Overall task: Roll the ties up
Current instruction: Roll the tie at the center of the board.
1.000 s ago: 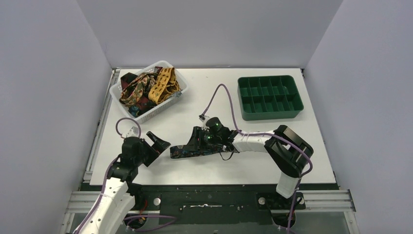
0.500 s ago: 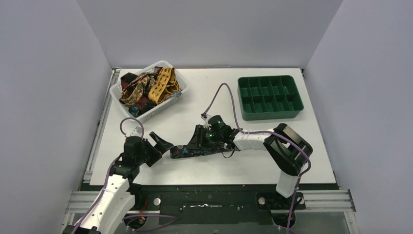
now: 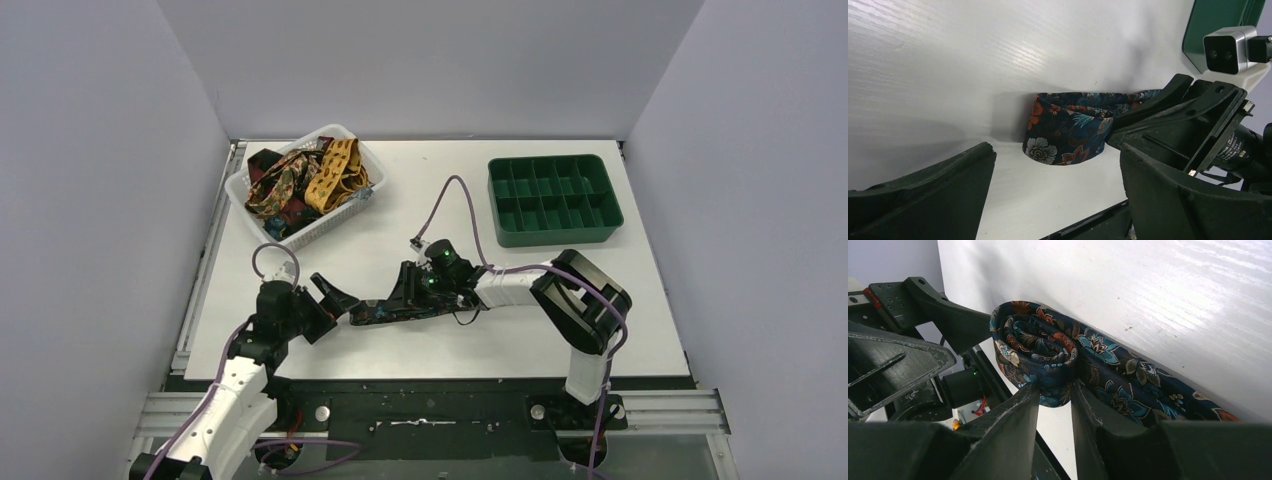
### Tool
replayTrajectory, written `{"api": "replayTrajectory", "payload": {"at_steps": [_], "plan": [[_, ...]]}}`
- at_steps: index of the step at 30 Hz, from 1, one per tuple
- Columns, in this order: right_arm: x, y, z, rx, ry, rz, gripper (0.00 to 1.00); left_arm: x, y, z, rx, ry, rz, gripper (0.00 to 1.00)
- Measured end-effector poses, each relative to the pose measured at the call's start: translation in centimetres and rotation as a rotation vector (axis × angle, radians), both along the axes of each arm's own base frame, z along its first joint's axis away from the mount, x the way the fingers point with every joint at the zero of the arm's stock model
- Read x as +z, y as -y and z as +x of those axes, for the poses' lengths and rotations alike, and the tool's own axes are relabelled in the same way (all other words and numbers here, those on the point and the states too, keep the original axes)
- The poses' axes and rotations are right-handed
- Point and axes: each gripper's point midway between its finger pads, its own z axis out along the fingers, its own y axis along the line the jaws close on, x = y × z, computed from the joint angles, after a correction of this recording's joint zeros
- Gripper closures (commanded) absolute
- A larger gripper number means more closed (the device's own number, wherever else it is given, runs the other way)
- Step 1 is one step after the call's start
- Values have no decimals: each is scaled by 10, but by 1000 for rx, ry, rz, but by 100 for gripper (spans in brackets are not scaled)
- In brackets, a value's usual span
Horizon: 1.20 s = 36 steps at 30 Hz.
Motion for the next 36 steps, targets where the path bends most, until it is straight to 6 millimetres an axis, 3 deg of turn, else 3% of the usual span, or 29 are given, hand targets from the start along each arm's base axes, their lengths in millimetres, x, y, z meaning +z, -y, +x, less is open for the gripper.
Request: {"api": "replayTrajectory", "payload": {"at_steps": [16, 36], "plan": [[-6, 5, 3, -9, -26, -24, 76, -15, 15, -5, -93, -40, -42, 18], [-15, 8, 4, -8, -59, -39, 76, -19, 31, 9, -195, 26, -85, 29]]}}
